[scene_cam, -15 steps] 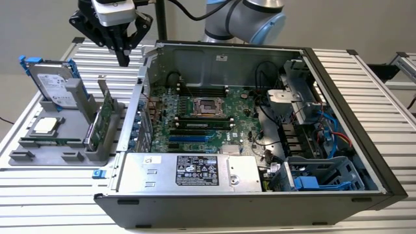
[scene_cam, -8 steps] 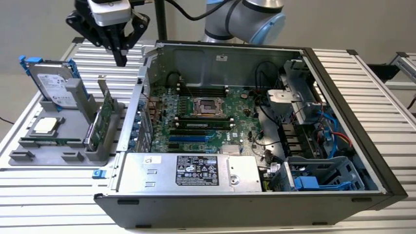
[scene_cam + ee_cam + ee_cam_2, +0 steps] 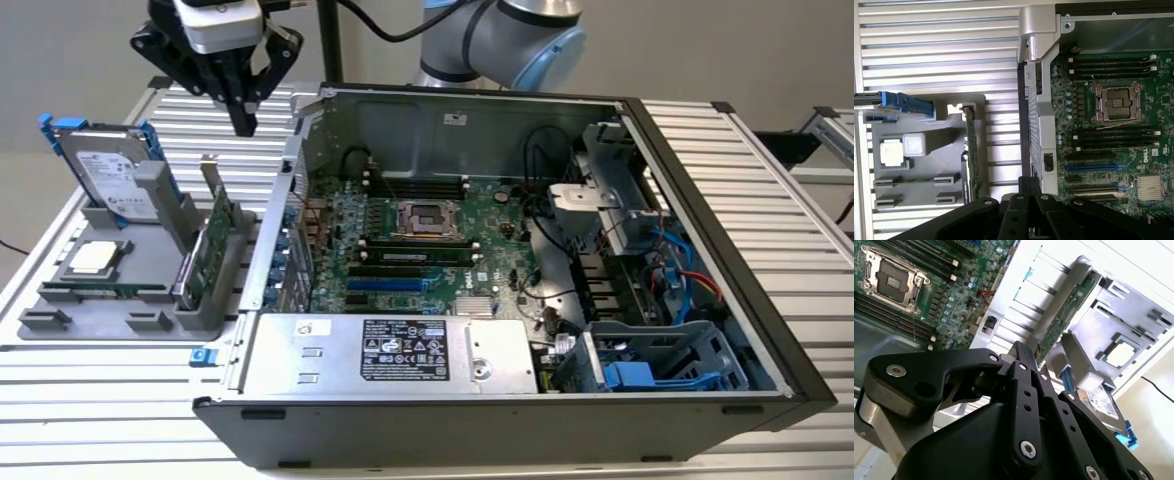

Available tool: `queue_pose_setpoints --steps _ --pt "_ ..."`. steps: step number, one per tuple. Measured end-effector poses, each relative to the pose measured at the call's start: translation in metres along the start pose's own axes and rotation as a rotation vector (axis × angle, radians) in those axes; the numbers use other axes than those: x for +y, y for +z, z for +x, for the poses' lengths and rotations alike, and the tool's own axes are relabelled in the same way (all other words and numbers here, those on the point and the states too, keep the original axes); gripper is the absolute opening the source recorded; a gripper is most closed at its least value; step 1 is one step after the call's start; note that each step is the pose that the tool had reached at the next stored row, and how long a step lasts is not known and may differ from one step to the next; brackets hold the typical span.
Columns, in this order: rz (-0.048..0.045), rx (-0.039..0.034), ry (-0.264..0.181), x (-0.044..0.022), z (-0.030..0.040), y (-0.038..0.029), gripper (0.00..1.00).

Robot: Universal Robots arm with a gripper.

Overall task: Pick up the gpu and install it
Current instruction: 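Reach for the gpu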

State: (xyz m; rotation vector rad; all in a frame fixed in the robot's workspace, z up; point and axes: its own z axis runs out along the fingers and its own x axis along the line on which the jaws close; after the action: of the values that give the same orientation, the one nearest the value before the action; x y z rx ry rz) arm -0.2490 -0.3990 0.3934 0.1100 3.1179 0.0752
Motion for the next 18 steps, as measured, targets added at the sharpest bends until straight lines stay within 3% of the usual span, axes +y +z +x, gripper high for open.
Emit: queue_pose_setpoints --steps 18 --pt "0.0001 0.0001 -0.001 -0.0003 0.0048 -0.0001 0.00"
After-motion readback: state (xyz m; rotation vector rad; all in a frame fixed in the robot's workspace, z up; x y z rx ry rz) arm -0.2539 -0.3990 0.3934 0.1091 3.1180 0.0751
